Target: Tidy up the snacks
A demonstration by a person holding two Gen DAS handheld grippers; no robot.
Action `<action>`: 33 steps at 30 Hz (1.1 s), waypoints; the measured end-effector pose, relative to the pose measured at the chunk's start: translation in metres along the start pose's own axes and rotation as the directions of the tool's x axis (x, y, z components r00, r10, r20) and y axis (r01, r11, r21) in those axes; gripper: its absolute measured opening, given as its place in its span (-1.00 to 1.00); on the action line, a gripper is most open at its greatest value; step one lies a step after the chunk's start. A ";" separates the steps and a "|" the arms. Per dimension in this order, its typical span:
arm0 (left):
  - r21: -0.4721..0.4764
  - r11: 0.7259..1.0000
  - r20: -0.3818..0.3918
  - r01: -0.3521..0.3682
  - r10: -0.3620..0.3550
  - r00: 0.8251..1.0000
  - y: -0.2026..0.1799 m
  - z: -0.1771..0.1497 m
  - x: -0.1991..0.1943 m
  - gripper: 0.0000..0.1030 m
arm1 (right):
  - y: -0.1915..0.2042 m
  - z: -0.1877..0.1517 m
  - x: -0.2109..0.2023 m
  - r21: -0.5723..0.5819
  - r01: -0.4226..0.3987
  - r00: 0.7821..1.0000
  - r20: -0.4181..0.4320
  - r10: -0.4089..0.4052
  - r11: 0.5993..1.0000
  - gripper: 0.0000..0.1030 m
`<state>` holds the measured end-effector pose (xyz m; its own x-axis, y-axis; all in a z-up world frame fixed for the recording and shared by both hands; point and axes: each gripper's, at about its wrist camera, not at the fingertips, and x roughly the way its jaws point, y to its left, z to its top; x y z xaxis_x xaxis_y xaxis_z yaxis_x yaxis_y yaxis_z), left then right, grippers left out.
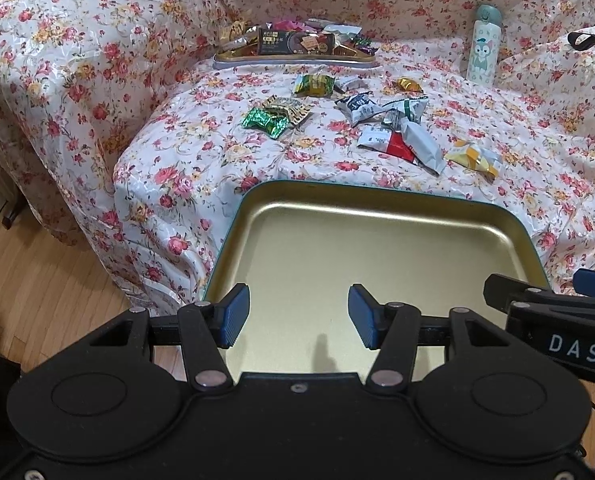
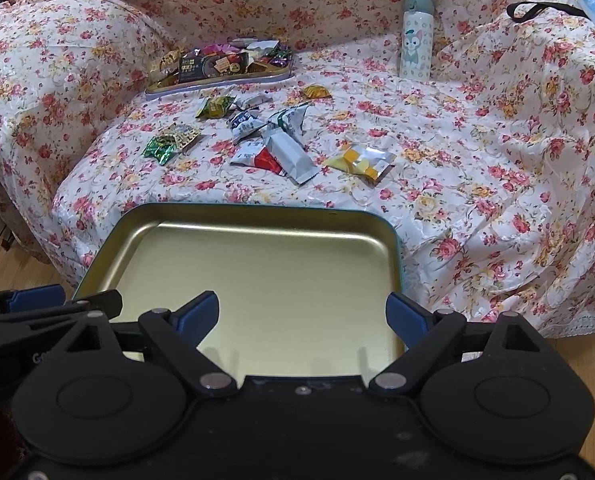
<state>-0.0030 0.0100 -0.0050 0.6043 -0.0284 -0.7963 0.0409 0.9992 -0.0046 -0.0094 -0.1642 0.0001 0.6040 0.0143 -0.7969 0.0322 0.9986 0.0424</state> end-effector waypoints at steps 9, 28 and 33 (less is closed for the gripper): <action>-0.010 1.000 -0.052 0.009 -0.009 0.999 0.000 -0.002 0.012 0.16 | 0.000 0.000 0.011 -0.004 0.002 0.999 -0.042 -0.002 1.000 0.69; -0.028 0.999 -0.079 0.029 -0.031 0.996 0.003 0.022 0.031 0.16 | -0.013 0.019 0.036 0.074 -0.100 0.991 -0.077 0.106 0.992 0.41; -0.055 0.997 -0.038 0.055 -0.058 0.998 0.010 0.038 0.039 0.16 | -0.015 0.036 0.041 0.065 -0.093 0.995 -0.014 0.094 0.994 0.41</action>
<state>0.0512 0.0177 -0.0127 0.5703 -0.0847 -0.8170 0.0304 0.9962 -0.0821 0.0435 -0.1808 -0.0113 0.5932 0.1087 -0.7977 0.0275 0.9875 0.1550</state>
